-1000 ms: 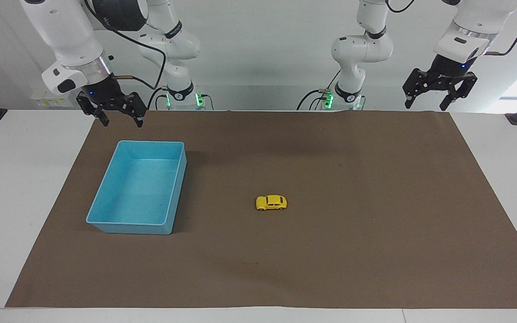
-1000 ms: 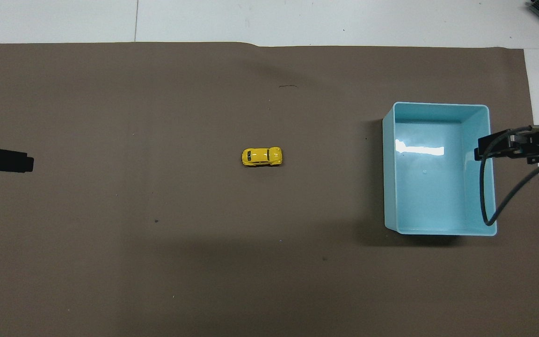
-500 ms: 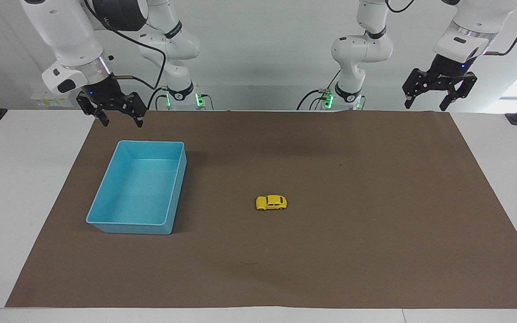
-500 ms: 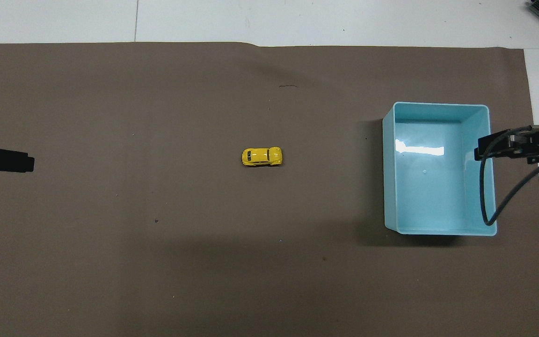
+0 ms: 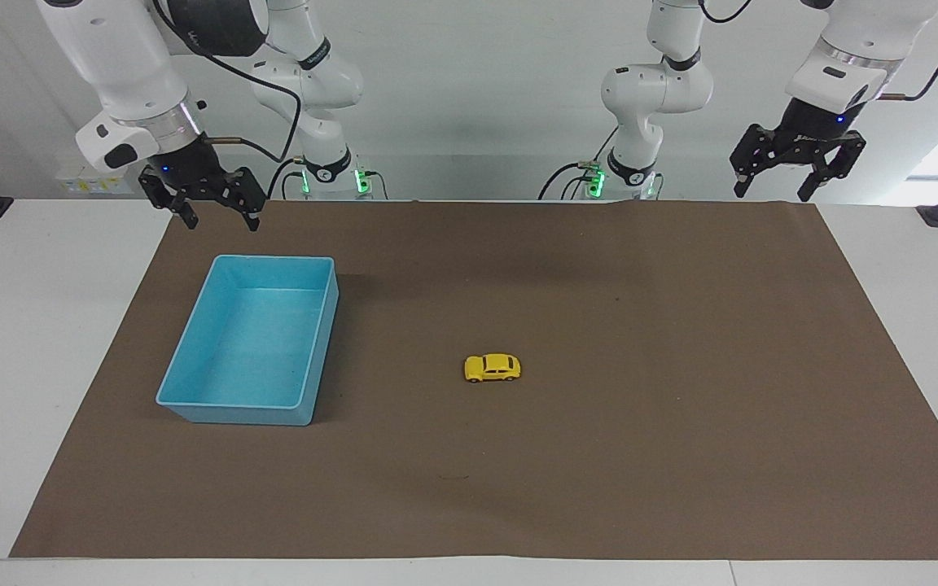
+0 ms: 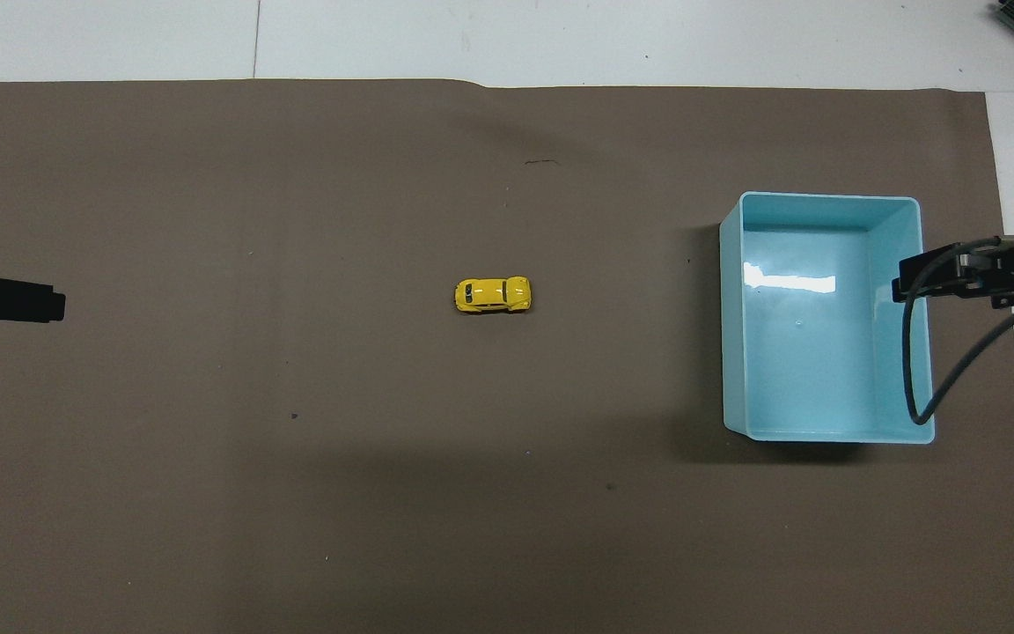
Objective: Wind up and store yellow beetle car
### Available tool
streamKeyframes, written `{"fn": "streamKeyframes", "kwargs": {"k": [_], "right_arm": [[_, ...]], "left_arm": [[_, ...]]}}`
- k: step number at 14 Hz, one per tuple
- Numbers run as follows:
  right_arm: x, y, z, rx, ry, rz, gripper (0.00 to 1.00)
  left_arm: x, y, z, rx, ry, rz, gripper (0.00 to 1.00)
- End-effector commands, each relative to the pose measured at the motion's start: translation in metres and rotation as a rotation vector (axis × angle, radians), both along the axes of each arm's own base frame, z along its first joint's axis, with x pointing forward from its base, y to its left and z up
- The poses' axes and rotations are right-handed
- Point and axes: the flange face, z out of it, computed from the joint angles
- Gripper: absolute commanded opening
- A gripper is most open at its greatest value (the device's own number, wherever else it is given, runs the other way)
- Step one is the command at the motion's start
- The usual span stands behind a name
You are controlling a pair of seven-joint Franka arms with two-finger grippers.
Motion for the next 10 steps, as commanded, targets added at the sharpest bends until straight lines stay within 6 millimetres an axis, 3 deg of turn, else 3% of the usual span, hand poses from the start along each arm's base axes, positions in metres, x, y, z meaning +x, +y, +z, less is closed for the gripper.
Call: {"fn": "streamKeyframes", "kwargs": {"k": [1,5,10], "right_arm": [[0.001,-0.002,-0.001,0.006,-0.008,0.013,1.00],[0.001,-0.002,-0.001,0.006,-0.008,0.013,1.00],[0.001,-0.002,-0.001,0.006,-0.008,0.013,1.00]], "left_arm": [[0.004,-0.002,-0.003,-0.007,-0.007,-0.002,1.00],[0.007,-0.002,-0.006,-0.008,-0.017,0.003,1.00],[0.015,-0.008,-0.017,-0.027,-0.009,0.164,1.00]]}}
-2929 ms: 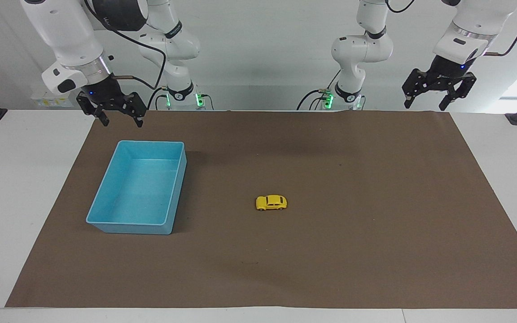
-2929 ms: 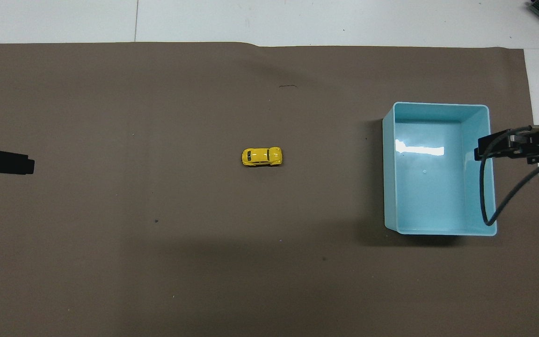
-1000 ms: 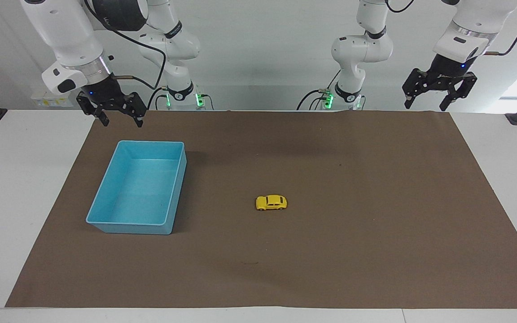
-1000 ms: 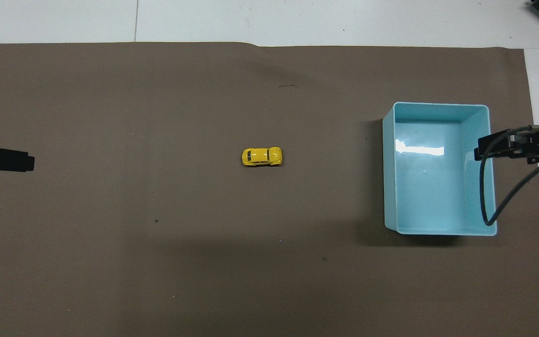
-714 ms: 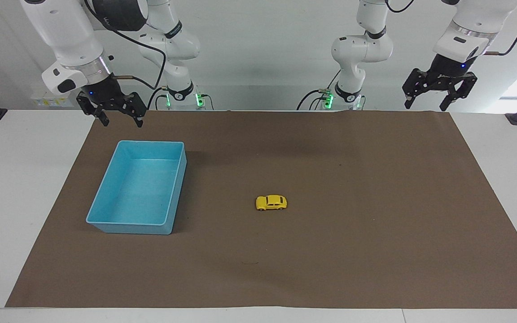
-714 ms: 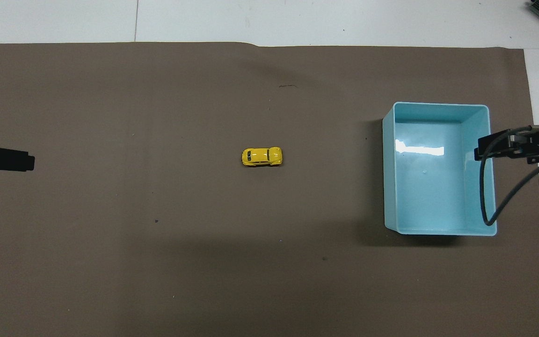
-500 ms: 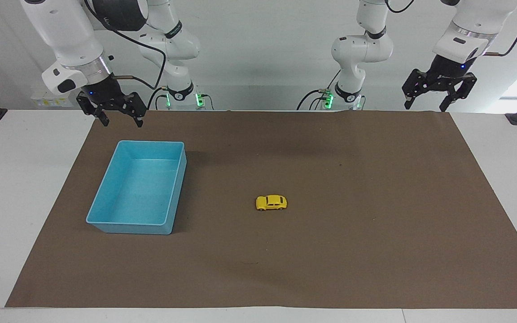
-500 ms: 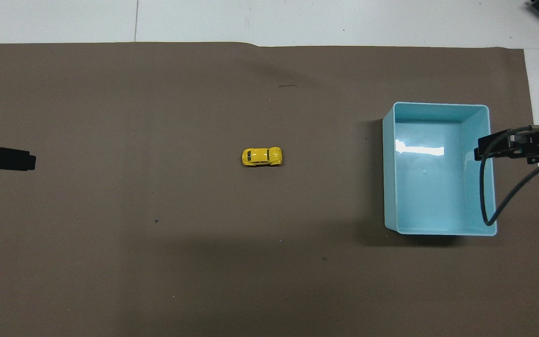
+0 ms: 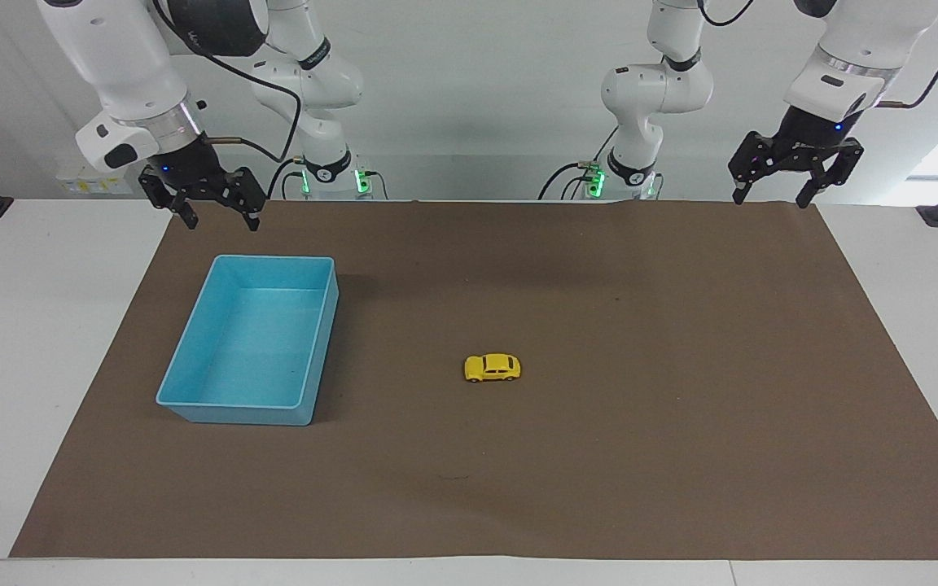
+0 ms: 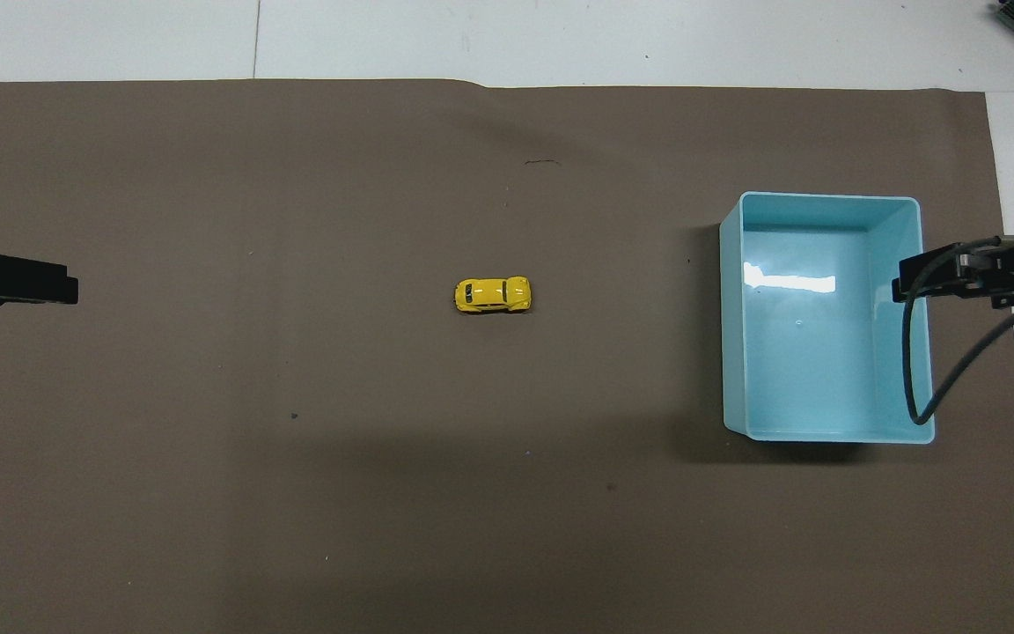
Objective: Wind up and store yellow beetle car
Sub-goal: 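Move the left gripper out over the yellow toy car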
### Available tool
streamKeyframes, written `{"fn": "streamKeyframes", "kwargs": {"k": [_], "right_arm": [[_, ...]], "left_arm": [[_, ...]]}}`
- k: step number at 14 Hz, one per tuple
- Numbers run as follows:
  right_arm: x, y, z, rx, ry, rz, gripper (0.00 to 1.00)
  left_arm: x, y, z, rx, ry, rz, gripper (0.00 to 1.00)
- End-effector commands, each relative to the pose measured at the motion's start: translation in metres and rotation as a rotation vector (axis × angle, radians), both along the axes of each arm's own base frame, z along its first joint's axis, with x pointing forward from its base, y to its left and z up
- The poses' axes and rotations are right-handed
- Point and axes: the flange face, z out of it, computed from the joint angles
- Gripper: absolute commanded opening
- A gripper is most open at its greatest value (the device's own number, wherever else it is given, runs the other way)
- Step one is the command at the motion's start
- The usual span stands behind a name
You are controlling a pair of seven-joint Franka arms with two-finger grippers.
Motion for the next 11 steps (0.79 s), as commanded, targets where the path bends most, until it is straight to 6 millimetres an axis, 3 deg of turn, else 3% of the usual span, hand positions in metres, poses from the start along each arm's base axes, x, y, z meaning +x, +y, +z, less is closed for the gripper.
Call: {"fn": "streamKeyframes", "kwargs": {"k": [1,3,6,11], "right_arm": [[0.001,-0.002,-0.001,0.006,-0.008,0.013,1.00],[0.001,-0.002,-0.001,0.006,-0.006,0.013,1.00],[0.001,-0.002,-0.002,0.006,-0.005,0.013,1.00],[0.001,-0.002,-0.001,0.006,-0.008,0.013,1.00]], "left_arm": [[0.003,-0.006,-0.011,-0.017,0.004,0.094,1.00],[0.011,-0.010,-0.021,-0.036,0.008,0.240,1.00],[0.014,-0.031,-0.033,-0.060,0.020,0.428,1.00],[0.017,-0.040,-0.040,-0.070,0.030,0.539,1.00]]}}
